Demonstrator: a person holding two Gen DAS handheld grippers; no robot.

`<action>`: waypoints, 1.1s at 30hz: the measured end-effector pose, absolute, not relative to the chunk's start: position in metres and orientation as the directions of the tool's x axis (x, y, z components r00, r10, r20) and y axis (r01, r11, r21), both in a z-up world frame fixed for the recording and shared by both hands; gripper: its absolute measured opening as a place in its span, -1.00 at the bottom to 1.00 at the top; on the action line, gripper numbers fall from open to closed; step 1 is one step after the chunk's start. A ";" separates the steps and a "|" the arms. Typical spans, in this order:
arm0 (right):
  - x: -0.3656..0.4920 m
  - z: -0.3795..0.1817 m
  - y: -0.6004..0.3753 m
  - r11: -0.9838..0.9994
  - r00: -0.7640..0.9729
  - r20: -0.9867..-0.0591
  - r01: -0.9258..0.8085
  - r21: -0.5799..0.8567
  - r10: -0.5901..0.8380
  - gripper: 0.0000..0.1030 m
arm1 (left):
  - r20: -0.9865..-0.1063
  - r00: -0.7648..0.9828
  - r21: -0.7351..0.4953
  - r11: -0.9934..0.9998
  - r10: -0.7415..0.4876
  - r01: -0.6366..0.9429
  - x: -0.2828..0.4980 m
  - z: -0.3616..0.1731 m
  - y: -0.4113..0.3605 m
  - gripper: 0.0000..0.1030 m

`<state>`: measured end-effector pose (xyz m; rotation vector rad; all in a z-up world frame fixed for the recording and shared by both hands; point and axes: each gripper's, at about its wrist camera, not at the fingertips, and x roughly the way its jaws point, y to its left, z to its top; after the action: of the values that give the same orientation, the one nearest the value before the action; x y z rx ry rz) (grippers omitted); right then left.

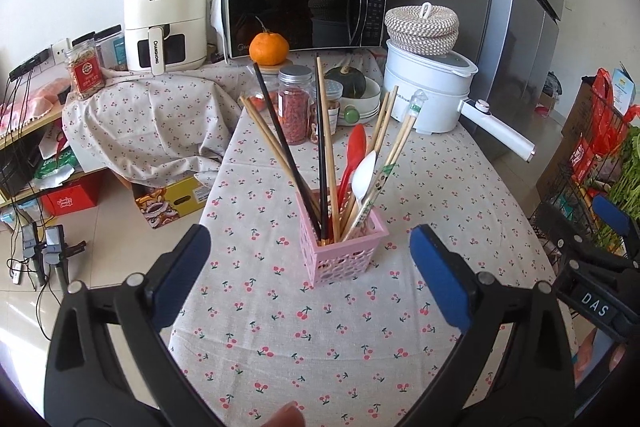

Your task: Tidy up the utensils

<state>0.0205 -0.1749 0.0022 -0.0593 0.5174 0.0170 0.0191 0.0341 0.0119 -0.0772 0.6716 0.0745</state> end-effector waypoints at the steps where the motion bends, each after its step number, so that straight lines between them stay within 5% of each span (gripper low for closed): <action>1: 0.020 0.002 -0.175 0.998 0.869 -0.494 -0.034 -0.052 0.004 1.00 | -0.618 0.785 -0.042 0.995 0.045 -0.090 0.018 0.013 0.032 0.93; 33: 0.021 -0.005 -0.173 0.999 0.853 -0.522 -0.022 -0.034 0.001 1.00 | -0.624 0.781 -0.023 0.998 0.038 -0.067 0.019 0.007 0.024 0.93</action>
<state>0.0210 -0.1731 -0.0046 -0.0391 0.5493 0.0120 0.0187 0.0243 0.0075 -0.0447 0.6725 0.0562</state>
